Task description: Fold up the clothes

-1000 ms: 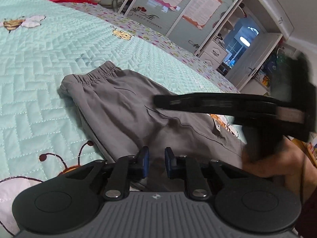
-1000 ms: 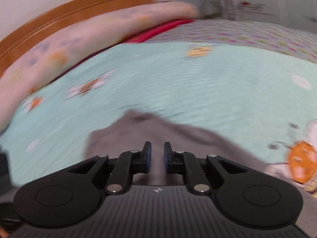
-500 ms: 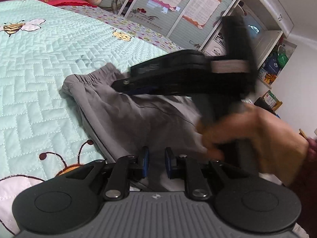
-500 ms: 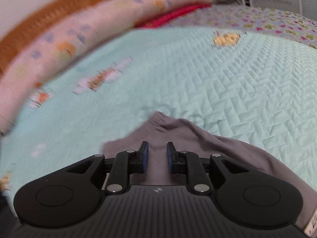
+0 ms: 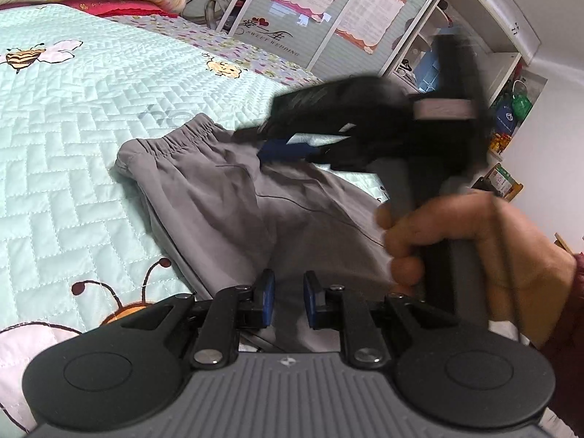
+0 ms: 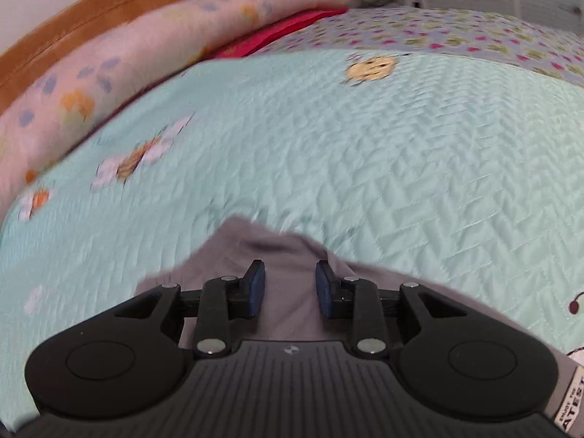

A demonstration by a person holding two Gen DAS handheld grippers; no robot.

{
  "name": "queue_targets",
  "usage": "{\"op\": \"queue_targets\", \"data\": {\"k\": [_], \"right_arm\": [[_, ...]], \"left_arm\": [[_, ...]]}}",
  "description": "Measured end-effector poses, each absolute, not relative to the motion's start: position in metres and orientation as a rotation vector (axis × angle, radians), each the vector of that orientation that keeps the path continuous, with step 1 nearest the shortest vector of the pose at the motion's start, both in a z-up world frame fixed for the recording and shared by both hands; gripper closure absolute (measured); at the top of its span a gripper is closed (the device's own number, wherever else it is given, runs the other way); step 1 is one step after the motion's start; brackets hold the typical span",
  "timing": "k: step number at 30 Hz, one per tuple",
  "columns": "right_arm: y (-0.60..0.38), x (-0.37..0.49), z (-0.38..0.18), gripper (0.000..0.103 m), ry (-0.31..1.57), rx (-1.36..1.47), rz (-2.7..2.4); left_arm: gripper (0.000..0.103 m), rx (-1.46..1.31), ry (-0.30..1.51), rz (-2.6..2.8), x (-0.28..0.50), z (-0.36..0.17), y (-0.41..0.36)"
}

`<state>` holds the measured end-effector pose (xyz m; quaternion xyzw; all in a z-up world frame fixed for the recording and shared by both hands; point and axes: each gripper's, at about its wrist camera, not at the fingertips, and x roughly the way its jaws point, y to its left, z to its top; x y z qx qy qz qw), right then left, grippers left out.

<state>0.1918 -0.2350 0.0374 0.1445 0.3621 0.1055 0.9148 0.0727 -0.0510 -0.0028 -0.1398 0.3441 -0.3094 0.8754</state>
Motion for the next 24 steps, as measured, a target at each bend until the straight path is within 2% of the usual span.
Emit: {"op": "queue_targets", "data": {"k": [4, 9, 14, 17, 18, 20, 24], "right_arm": [[-0.245, 0.161, 0.054, 0.071, 0.677, 0.308, 0.229], [-0.259, 0.173, 0.027, 0.072, 0.758, 0.282, 0.157], [-0.271, 0.155, 0.038, 0.071, 0.662, 0.39, 0.16], [-0.274, 0.132, 0.04, 0.064, 0.66, 0.351, 0.144], [-0.275, 0.134, 0.035, 0.058, 0.685, 0.338, 0.129], [-0.278, 0.141, 0.024, 0.058, 0.725, 0.325, 0.106], [-0.294, 0.131, 0.041, 0.058, 0.65, 0.419, 0.101]], "left_arm": [[0.084, -0.274, 0.711, -0.641, 0.071, -0.003, -0.053], [0.084, -0.268, 0.707, -0.642, 0.071, -0.004, -0.052], [0.084, -0.269, 0.707, -0.642, 0.073, -0.005, -0.052], [0.084, -0.261, 0.704, -0.64, 0.075, -0.006, -0.054], [0.084, -0.259, 0.703, -0.639, 0.074, -0.006, -0.054], [0.084, -0.258, 0.701, -0.639, 0.074, -0.006, -0.055], [0.084, -0.27, 0.704, -0.641, 0.076, -0.006, -0.055]]}}
